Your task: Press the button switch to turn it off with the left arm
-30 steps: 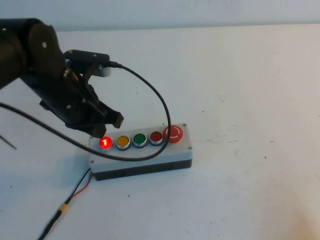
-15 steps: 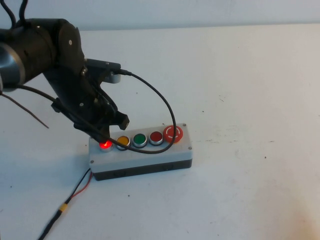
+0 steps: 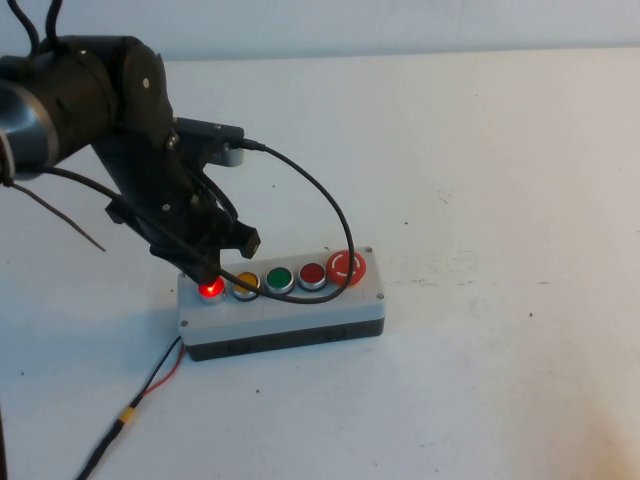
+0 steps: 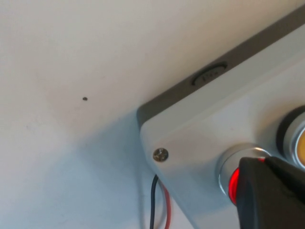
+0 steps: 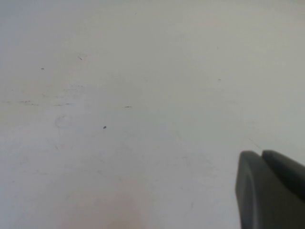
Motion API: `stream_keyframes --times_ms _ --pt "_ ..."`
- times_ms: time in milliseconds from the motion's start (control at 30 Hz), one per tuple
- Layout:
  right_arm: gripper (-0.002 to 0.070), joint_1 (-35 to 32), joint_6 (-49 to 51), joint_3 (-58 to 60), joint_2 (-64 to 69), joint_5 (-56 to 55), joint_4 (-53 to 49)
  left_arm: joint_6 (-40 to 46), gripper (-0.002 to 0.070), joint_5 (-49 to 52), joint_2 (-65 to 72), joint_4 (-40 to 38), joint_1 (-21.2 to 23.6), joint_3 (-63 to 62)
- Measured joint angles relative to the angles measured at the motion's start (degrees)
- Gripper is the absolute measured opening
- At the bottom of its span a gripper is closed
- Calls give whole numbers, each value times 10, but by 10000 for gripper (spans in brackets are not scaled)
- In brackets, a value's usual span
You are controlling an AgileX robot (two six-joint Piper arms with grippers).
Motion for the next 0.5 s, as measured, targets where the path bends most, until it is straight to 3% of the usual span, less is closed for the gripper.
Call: stream_keyframes --times_ms 267,500 --pt "-16 0 0 0 0 0 0 16 -2 -35 -49 0 -2 22" --pt "-16 0 0 0 0 0 0 21 -2 -169 -292 -1 -5 157"
